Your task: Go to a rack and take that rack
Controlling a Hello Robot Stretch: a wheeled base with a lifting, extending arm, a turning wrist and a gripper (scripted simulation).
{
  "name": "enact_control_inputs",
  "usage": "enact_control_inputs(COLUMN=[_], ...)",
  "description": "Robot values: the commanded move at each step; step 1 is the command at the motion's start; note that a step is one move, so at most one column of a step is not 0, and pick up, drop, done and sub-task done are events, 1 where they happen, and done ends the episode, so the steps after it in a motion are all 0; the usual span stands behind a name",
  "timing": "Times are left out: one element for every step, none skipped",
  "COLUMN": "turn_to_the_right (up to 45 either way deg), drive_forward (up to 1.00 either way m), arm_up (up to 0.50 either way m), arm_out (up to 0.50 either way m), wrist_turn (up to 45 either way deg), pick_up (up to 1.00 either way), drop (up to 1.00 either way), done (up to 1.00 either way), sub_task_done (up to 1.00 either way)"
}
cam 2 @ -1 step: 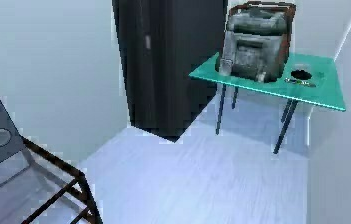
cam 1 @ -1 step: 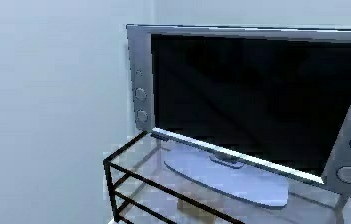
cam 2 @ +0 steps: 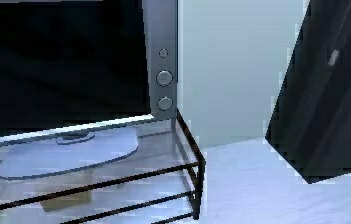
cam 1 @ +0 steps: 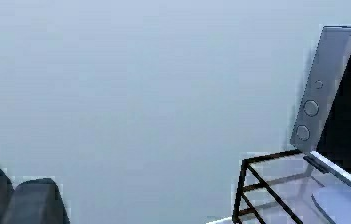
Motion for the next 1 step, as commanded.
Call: enact_control_inputs(turn_to_the_right=[-45.0], drive_forward=[0.0], arm_up=[0.0], arm_out=[0.0], wrist_turn=[0.0], pick_up=[0.0], drop=[0.0], done=[0.0], sub_task_done=[0.0])
